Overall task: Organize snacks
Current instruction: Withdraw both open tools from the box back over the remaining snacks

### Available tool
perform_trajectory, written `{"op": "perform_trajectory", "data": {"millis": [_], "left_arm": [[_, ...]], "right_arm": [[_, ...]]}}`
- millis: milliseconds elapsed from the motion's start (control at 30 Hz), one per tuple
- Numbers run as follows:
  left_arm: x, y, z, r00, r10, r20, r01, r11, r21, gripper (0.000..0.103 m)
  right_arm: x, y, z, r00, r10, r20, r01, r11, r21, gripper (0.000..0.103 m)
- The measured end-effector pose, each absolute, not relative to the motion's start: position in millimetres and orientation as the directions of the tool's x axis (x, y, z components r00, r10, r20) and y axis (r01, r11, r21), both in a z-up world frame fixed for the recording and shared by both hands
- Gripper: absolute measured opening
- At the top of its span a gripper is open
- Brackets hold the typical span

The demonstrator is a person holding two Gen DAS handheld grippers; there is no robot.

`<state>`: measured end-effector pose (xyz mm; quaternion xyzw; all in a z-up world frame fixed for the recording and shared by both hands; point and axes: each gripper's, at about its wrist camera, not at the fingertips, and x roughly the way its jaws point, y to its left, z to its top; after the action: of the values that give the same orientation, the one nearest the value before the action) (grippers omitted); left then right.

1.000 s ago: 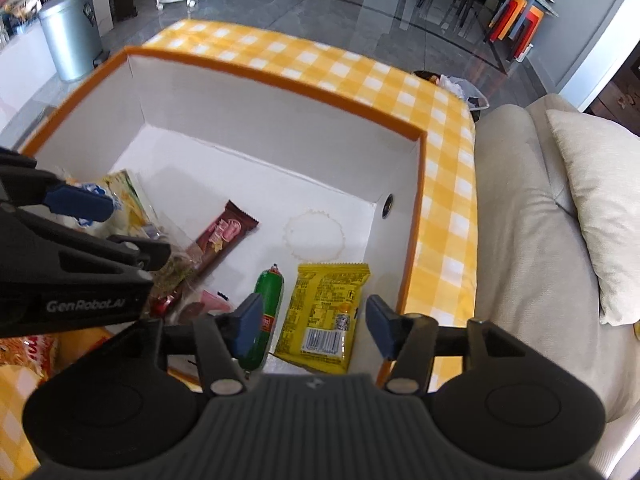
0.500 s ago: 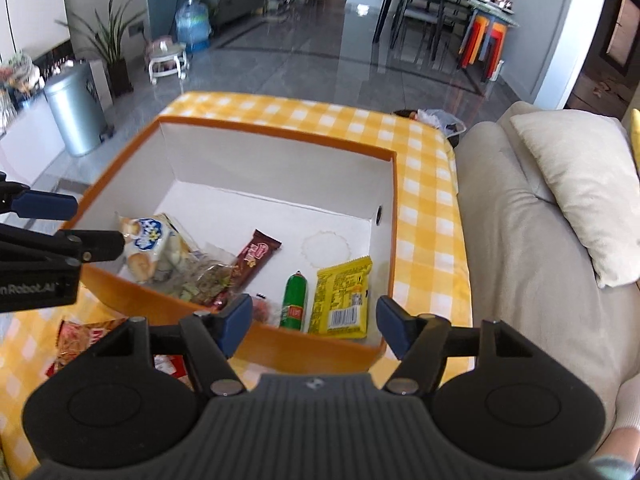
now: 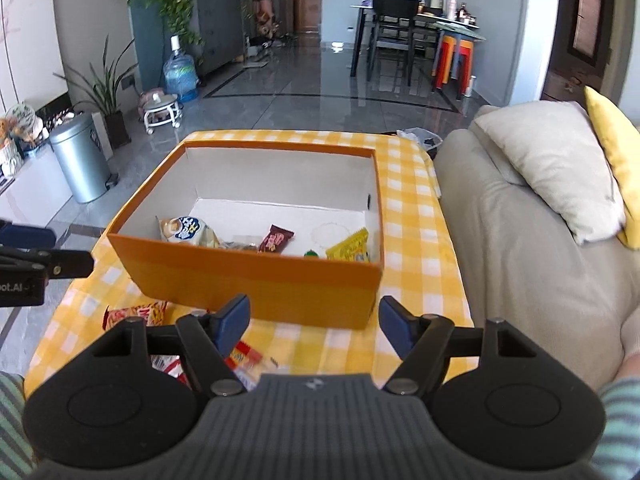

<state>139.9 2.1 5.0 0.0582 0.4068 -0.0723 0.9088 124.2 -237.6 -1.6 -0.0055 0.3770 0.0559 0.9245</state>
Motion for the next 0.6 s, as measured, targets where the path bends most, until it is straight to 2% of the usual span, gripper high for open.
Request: {"op": "perform_trajectory", "data": {"millis": [300, 367, 600], "left_arm": [[103.6, 5.7, -11.4, 0.646, -0.119, -0.754, 0.177, 0.984, -0.004, 0.068], [98.6, 3.3, -18.5, 0.638, -0.125, -0.760, 0.175, 0.984, -0.015, 0.069], [89.3, -11.3, -43.5, 0.598, -0.172, -0.783, 0.220, 0.974, -0.045, 0.069]], "right_arm": [[75.4, -240.7, -17.2, 0.738, 0.053, -0.672, -0.064, 0.998, 0.009, 0.071], [67.6, -242.9, -21.3, 0.741, 0.054, -0.669, -0.056, 0.998, 0.020, 0.074], [54.2, -247.7, -46.2, 0.721, 0.048, -0.691, -0.038, 0.999, 0.029, 0.076]]}}
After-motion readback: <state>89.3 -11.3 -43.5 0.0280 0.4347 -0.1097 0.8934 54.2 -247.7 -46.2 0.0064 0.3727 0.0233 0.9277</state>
